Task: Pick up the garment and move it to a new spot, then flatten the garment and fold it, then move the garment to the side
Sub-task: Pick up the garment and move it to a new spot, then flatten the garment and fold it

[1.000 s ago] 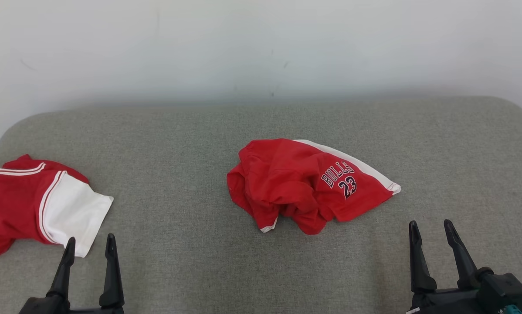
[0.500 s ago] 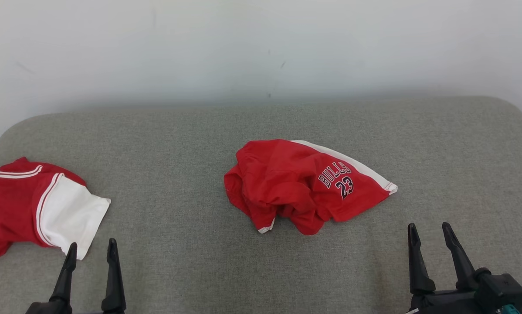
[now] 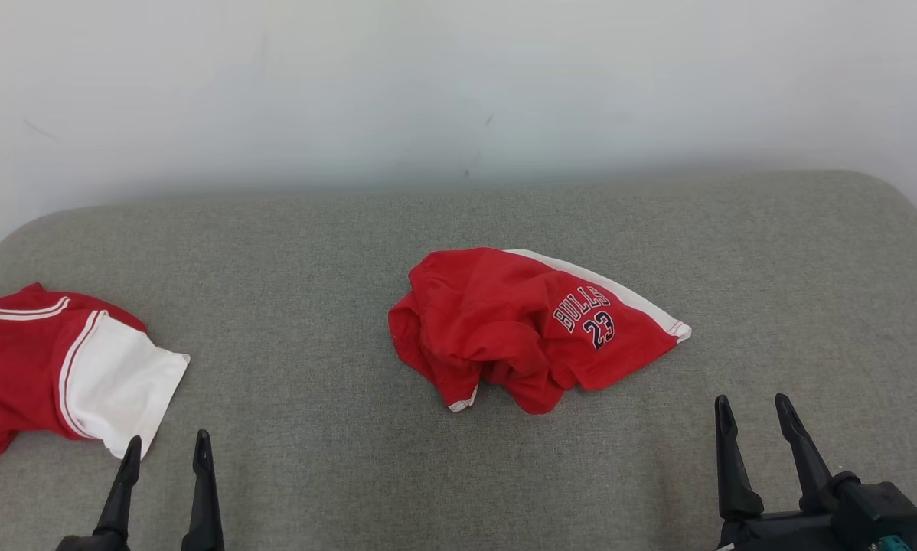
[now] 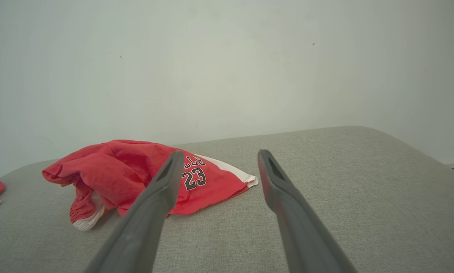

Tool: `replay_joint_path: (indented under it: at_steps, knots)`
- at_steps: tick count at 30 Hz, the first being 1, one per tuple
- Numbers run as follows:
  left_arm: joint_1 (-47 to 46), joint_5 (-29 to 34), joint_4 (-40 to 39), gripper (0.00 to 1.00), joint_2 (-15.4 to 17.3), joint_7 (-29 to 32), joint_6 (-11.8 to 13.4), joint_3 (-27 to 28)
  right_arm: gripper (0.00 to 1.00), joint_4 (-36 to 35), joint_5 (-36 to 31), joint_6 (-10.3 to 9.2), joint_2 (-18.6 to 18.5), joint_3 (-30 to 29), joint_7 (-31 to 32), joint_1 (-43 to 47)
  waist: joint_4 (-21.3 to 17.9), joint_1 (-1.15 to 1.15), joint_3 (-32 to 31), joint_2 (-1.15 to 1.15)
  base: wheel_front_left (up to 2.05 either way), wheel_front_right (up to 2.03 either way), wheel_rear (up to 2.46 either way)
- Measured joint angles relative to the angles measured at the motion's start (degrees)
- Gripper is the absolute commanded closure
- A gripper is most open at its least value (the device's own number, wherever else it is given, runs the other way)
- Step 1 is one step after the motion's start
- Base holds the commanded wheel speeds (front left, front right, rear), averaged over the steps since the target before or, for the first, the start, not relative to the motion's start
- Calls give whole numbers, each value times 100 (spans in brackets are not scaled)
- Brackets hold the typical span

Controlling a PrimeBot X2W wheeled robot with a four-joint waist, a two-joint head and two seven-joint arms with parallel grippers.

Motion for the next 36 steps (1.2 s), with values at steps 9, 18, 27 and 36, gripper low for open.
replay_joint_path:
  at_steps: [9, 18, 27, 36]
  knots:
    - [2, 12, 73, 0, -31, 0, -108, 14, 0, 16, -1, 0, 0, -3, 0, 8, 2, 0, -27, 0, 0, 0, 0]
    - [9, 25, 121, 0, -19, 0, -193, 5, 0, 35, -1, 0, 0, 2, 0, 21, -1, 0, -59, 0, 0, 0, 0]
    - [22, -1, 152, 0, -4, 0, -247, 1, 0, 42, -2, 0, 0, 1, 0, 22, -10, 0, -89, 0, 0, 0, 0]
    - [26, -23, 222, 0, -5, 0, -256, -10, 0, 49, -3, 0, 0, 31, 0, 21, -38, 0, -125, 0, 0, 0, 0]
